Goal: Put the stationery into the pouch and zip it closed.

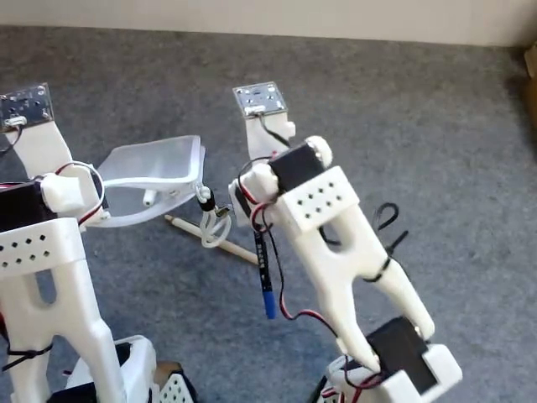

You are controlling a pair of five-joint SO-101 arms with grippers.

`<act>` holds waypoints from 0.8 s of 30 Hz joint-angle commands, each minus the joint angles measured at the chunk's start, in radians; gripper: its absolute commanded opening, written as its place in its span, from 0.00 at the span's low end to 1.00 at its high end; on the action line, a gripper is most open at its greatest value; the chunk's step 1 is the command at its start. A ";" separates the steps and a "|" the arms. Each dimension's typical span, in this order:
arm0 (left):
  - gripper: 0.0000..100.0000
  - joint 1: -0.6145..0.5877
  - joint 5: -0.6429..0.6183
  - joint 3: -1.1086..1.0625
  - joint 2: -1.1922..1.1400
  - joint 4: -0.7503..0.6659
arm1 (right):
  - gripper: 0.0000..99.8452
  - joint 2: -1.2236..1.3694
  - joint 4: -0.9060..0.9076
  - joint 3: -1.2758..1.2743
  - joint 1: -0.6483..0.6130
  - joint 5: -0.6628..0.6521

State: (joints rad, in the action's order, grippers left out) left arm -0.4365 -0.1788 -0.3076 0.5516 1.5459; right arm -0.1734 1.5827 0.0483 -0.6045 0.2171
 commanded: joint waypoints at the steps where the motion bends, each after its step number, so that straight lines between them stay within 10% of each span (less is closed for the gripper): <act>1: 0.01 -0.016 -0.006 -0.001 -0.021 -0.014 | 0.01 -0.107 0.035 0.018 -0.013 -0.012; 24: 0.01 -0.016 -0.006 -0.001 -0.021 -0.015 | 0.00 -0.202 0.033 0.001 -0.013 -0.008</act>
State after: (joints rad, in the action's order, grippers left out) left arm -0.4365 -0.1788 -0.3076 0.5516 1.5459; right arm -0.2915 1.6134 0.0468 -0.6076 0.2171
